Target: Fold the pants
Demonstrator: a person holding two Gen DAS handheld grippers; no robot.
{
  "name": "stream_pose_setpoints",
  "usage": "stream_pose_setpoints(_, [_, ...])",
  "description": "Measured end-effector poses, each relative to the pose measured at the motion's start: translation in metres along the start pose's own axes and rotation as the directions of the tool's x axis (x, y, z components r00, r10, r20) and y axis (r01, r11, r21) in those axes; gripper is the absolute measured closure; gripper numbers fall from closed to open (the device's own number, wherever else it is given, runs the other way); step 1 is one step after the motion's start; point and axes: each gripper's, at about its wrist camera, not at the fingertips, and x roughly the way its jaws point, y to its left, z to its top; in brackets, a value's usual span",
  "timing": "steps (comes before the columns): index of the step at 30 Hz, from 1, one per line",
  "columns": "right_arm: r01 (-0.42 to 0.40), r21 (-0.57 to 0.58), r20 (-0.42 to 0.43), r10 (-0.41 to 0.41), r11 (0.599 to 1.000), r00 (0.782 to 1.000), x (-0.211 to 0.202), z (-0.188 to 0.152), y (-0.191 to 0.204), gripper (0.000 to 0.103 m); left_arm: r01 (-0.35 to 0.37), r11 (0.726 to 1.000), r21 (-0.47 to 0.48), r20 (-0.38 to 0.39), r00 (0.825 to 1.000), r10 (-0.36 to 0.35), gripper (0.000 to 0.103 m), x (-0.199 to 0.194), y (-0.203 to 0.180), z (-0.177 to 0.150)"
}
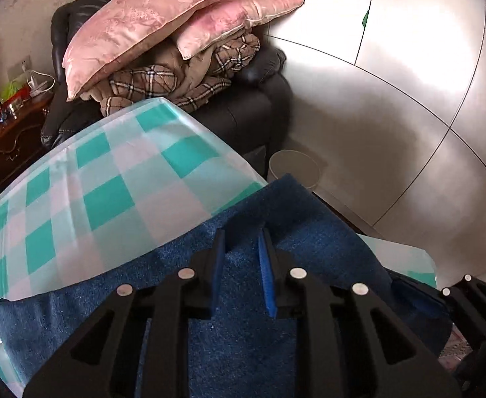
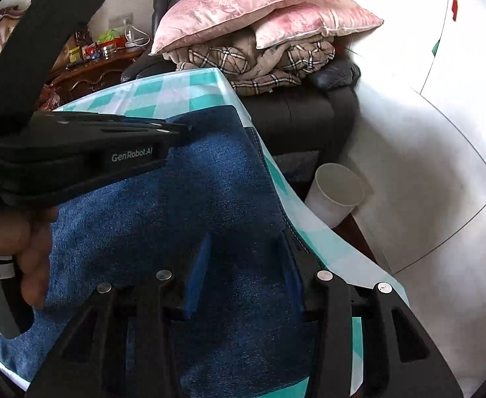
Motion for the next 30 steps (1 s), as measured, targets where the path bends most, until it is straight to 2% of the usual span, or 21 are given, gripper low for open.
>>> stream_pose_setpoints(8, [0.009, -0.007, -0.004, -0.009, 1.000, 1.000, 0.000, -0.003, 0.005, 0.060, 0.029, 0.998, -0.051, 0.014, 1.000, -0.028, 0.081, -0.006, 0.003, 0.001])
stream_pose_setpoints(12, [0.013, -0.007, -0.006, -0.013, 1.000, 1.000, 0.002, -0.002, 0.005, 0.060, -0.002, 0.995, -0.100, 0.036, 0.999, 0.006, 0.081, -0.028, 0.008, -0.007])
stream_pose_setpoints(17, [0.017, -0.013, -0.007, -0.017, 1.000, 1.000, 0.000, -0.003, 0.006, 0.060, -0.047, 0.988, -0.149, -0.026, 0.999, 0.043, 0.081, -0.039, 0.018, -0.045])
stream_pose_setpoints(21, [0.017, -0.013, -0.008, -0.018, 1.000, 1.000, 0.000, -0.004, 0.006, 0.060, -0.053, 0.986, -0.159, -0.033, 0.998, 0.049, 0.080, -0.058, 0.017, -0.075])
stream_pose_setpoints(24, [0.024, -0.015, -0.008, -0.024, 1.000, 1.000, 0.000, -0.005, 0.007, 0.059, -0.047, 0.985, -0.168, -0.038, 0.998, 0.041, 0.074, -0.073, 0.013, -0.093])
stream_pose_setpoints(30, [0.032, -0.018, -0.010, -0.032, 0.999, 0.999, 0.000, -0.004, 0.007, 0.058, -0.071, 0.986, -0.152, -0.048, 0.997, 0.064, 0.069, -0.096, 0.001, -0.124])
